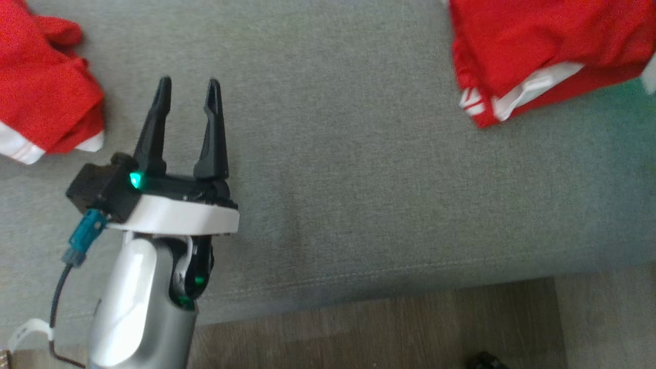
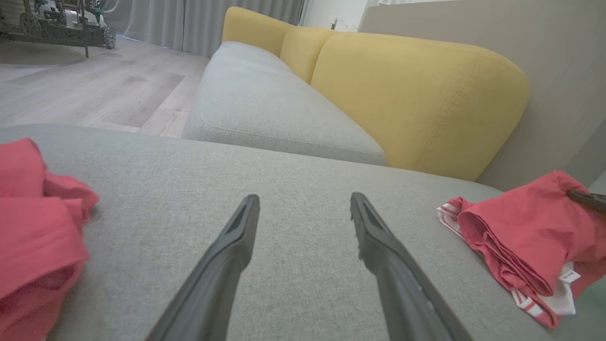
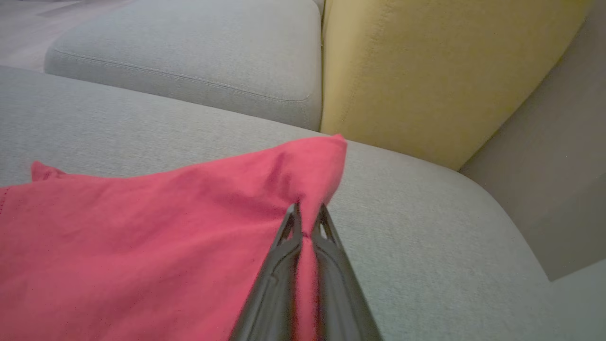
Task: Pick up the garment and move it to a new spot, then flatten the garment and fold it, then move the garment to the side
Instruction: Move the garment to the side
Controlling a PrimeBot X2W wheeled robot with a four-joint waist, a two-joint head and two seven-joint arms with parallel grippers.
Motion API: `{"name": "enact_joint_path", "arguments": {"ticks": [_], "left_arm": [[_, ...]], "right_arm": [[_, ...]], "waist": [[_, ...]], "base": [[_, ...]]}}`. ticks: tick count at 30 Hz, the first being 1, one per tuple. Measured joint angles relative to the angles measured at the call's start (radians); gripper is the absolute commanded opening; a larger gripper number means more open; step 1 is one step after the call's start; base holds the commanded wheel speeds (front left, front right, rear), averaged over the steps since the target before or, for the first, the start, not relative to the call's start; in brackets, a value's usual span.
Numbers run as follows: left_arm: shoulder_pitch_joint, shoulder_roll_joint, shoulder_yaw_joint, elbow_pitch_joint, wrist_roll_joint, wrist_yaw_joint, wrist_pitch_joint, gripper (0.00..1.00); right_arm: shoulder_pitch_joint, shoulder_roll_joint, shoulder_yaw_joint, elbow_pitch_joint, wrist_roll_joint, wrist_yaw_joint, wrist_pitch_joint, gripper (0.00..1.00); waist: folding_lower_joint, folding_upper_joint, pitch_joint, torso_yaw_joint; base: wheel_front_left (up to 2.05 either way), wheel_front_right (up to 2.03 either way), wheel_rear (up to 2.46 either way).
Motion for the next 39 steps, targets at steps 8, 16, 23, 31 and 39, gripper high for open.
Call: {"name": "enact_joint_path", "arguments": {"ticks": [8,16,23,31,39], "left_arm": [[-0.060,-0.001,0.027,-0.017,0.035,-0.034,0.000,1.00],[-0.090,-0.002,0.027,-0.029,0.044,-0.043,0.000,1.00],[-0.097,-0.002,0.026,-0.026,0.042,-0.043,0.000,1.00],[-0.089,-0.002,0.030,-0.016,0.011,-0.037,0.000,1.00],[-0.025,-0.002,0.052,-0.022,-0.015,-0.012,0.000,1.00]], "right_arm": [[-0.080,-0.035,-0.112,0.094,-0.015,0.000,-0.043,0.00],[-0.111,-0.025,-0.164,0.128,-0.106,0.000,-0.056,0.00],[-0.127,0.007,-0.249,0.144,-0.134,0.000,-0.061,1.00],[-0.104,0.039,-0.291,0.070,-0.153,0.000,-0.063,1.00],[0.043,0.162,-0.294,-0.122,-0.168,0.000,-0.064,1.00]], "waist": [[0.0001,0.0000,0.061,-0.044],[0.0001,0.0000,0.106,-0.064],[0.0000,0.0000,0.102,-0.054],[0.0000,0.0000,0.030,-0.040],[-0.0001,0.0000,-0.085,-0.022]], "base": [[0.00,0.00,0.00],[0.00,0.00,0.00],[0.00,0.00,0.00],[0.00,0.00,0.00],[0.00,0.00,0.00]]}}
